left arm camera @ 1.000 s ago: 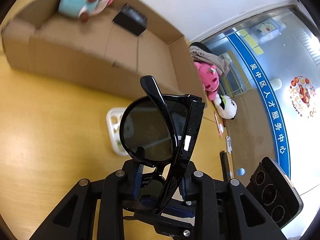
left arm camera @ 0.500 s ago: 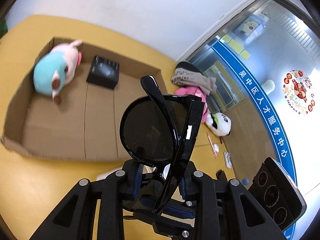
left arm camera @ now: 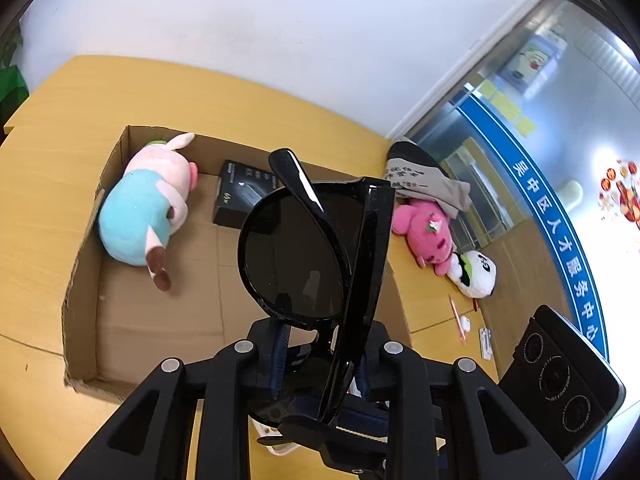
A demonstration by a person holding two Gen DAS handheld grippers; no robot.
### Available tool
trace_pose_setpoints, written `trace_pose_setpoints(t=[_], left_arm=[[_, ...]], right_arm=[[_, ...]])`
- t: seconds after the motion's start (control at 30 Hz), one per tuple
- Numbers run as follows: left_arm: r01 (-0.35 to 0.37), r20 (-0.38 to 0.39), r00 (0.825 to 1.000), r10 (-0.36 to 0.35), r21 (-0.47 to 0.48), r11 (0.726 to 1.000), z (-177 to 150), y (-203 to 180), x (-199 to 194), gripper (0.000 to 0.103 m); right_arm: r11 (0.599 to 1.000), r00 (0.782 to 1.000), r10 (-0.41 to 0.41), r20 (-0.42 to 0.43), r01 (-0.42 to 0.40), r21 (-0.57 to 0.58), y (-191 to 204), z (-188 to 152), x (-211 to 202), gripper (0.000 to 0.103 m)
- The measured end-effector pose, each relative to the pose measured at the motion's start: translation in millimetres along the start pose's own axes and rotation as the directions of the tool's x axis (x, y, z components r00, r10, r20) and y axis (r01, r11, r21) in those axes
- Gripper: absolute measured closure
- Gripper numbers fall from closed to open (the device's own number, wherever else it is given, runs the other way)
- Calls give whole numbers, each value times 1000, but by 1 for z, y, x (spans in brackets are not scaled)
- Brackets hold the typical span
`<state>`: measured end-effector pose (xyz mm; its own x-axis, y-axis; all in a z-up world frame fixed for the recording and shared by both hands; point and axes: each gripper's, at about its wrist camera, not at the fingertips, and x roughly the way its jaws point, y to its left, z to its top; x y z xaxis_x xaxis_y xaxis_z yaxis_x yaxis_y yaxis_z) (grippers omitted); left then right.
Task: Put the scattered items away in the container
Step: 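Carry the sunglasses over the cardboard box and lower them inside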
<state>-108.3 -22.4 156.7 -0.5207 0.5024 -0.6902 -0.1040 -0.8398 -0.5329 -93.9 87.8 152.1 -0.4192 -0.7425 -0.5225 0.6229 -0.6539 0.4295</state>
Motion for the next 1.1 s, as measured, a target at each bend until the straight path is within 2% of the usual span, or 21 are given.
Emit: trace_pose_setpoints(t=[0.3, 0.47, 0.63, 0.83, 1.1], left_arm=[[-20, -75, 997, 18, -33, 999, 32, 29, 40, 76], [-71, -144, 988, 61, -65, 995, 41, 49, 80, 77], [-94, -221, 973, 73, -83, 992, 48, 68, 125, 78], [-134, -301, 948, 104, -80, 988, 50, 85, 173, 78], [-195, -370, 917, 149, -91, 977, 45, 104, 210, 77]], right_arm=[[998, 999, -7, -49, 10, 64, -25, 11, 35, 93], [991, 995, 7, -98, 6, 135, -51, 12, 56, 93], [979, 989, 10, -149, 20, 204, -86, 7, 85, 93], [945, 980, 54, -191, 11, 327, -131, -4, 114, 93], [885, 957, 119, -266, 20, 465, -168, -22, 144, 93]])
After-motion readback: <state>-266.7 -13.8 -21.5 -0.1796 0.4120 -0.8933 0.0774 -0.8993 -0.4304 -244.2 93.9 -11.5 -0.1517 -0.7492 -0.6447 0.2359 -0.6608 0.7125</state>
